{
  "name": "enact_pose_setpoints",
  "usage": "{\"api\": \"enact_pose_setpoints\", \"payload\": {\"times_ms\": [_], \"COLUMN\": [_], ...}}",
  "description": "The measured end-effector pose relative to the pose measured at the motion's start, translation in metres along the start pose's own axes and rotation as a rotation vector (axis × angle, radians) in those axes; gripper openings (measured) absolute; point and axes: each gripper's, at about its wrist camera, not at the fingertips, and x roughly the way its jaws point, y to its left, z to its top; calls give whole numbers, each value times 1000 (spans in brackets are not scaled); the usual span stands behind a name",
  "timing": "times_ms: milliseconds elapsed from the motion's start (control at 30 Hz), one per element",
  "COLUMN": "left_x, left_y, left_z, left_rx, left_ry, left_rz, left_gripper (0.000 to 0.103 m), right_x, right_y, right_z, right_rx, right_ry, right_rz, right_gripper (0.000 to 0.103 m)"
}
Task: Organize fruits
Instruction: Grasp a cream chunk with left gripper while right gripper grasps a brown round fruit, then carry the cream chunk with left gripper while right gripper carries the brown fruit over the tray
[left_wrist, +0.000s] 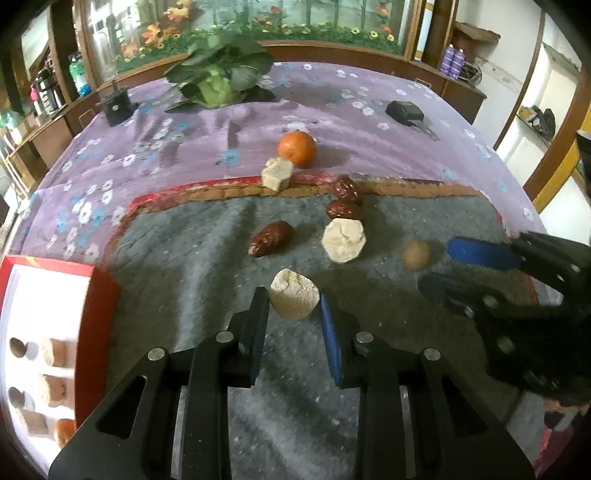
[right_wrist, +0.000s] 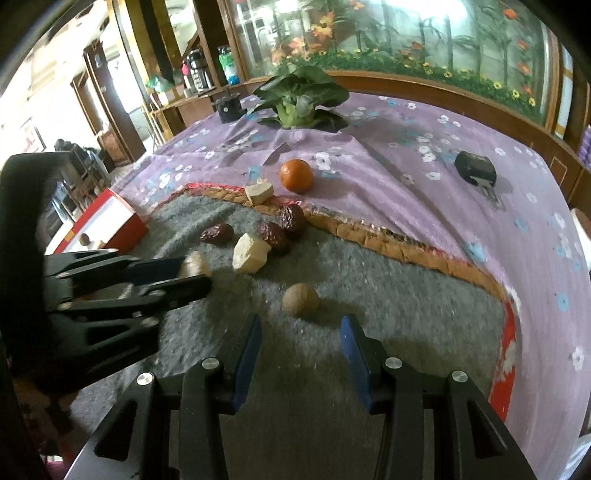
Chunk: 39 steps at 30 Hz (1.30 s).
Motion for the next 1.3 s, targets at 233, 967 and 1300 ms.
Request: {"api": "enact_pose_setpoints", "payload": {"times_ms": [233,967,1300], "left_x": [-14,-68,-87], "left_y": [10,54,77], "left_z": [-8,-43,-58], "left_rx": [-20,-104,-144], "left_ry": [-14,-69,-94], "left_rz": [22,70,114], "left_gripper": [27,27,27], "right_x": [19,-24,-19], "right_y": [4,76,118], "right_z": [6,-9,-7], "right_rx": [-52,-84,-135], "right_ry": [33,-28,-18], "right_rz": [-76,35,80], "right_gripper": [23,23,23]}}
